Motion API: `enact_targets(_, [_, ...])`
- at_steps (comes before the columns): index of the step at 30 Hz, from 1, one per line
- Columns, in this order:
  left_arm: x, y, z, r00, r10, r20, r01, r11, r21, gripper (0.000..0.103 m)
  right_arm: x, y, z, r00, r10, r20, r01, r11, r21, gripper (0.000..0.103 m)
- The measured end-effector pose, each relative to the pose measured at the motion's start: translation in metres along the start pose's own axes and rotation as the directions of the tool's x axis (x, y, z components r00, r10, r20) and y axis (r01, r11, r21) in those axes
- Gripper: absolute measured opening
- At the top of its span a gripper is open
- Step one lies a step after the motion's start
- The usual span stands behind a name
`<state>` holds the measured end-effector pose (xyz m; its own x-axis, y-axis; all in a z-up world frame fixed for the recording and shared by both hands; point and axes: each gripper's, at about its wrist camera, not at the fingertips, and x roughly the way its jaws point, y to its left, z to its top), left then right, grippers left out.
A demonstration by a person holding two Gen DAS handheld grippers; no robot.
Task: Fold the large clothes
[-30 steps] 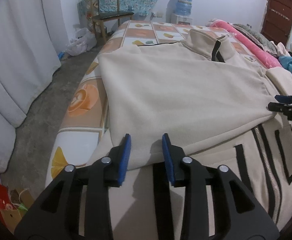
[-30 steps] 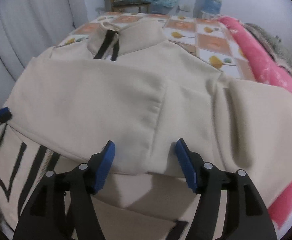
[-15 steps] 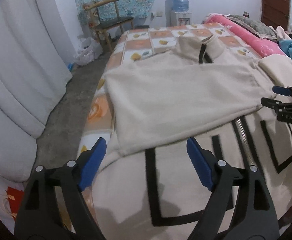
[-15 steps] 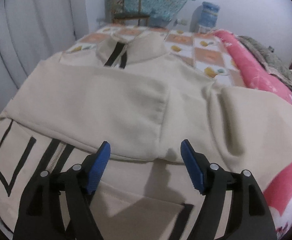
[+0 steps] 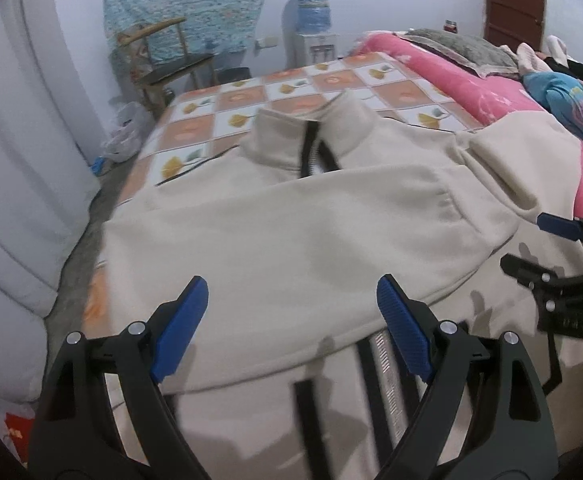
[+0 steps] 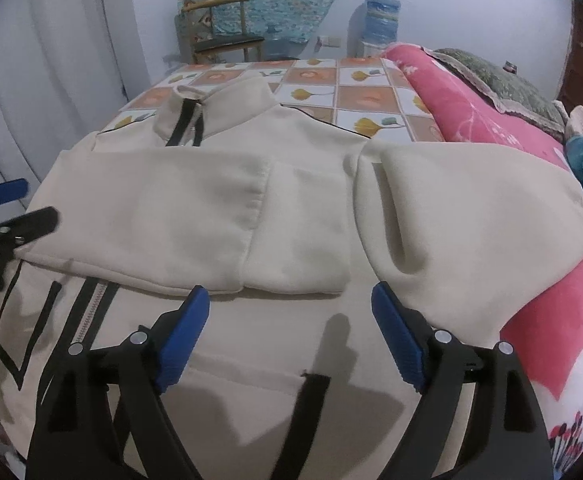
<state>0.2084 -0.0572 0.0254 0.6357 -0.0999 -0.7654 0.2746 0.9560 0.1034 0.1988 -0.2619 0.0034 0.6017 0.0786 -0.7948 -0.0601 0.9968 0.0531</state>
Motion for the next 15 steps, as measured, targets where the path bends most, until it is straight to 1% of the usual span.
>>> enact_targets(5, [0.028,-0.016,0.008,1.0,-0.016,-0.017,0.016,1.0,-0.008,0.083,0.003,-0.002,0.0,1.0,0.011,0.0,-0.011,1.0,0.005,0.081])
enact_targets(9, [0.043,-0.019,0.007,1.0,-0.024,-0.015,0.024,0.999,-0.022,0.083,0.003,-0.002,0.0,1.0,0.017,0.005,-0.017,1.0,0.008,0.081])
enact_targets(15, [0.063,-0.017,-0.001,0.996,-0.053,-0.068,0.049,0.997,-0.059,0.083,-0.002,-0.006,0.003,1.0,0.017,0.019,-0.017,1.0,0.015,0.081])
